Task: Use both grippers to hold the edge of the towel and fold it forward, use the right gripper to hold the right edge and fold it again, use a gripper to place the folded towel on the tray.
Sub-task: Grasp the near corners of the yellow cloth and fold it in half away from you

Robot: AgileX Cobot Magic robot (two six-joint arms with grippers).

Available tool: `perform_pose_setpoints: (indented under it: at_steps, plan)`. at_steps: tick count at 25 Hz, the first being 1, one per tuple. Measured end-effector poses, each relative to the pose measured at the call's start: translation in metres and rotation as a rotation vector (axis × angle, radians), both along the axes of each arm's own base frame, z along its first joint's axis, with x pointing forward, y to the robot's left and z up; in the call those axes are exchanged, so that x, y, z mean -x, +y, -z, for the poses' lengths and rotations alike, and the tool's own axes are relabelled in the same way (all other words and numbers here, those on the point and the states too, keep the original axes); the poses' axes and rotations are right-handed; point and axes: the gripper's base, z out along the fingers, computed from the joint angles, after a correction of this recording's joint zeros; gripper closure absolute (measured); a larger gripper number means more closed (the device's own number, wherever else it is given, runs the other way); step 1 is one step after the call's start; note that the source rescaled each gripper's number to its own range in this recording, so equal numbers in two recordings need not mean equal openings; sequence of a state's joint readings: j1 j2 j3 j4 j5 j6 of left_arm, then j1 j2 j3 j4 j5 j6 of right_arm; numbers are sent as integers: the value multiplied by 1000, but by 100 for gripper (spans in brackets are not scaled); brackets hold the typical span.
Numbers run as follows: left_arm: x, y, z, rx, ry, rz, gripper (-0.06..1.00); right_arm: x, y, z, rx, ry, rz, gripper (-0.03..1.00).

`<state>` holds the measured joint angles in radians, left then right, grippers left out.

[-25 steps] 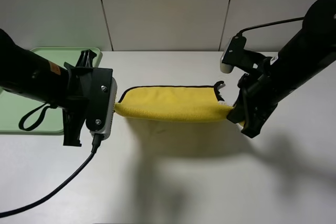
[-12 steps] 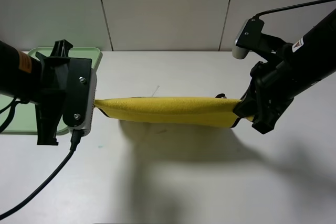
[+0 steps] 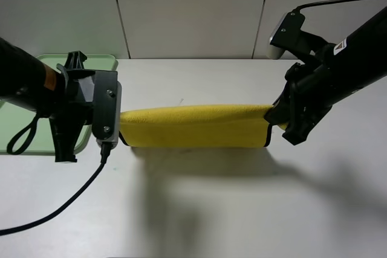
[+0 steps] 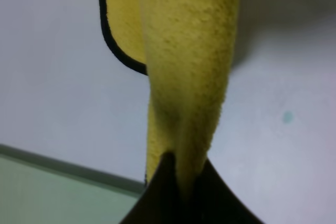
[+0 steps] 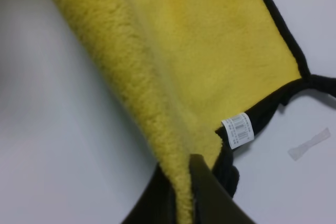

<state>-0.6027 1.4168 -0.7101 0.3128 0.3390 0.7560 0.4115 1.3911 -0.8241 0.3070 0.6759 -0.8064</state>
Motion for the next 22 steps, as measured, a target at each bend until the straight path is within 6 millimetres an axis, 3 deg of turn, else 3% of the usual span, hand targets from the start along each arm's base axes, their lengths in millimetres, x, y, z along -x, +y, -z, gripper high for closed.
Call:
perform_pose_setpoints:
  at_steps: [6,13,22]
  plan:
    - [-20,-13,7,-3,-6,0,94,-16,4,29,48,40,5,97]
    - [-33,-22,36,-48,37,24,94,-32,8,59,80,30,19,97]
    - [-59,-15,53,37,-2,-49,94,-44,10,78,106,-5,19,97]
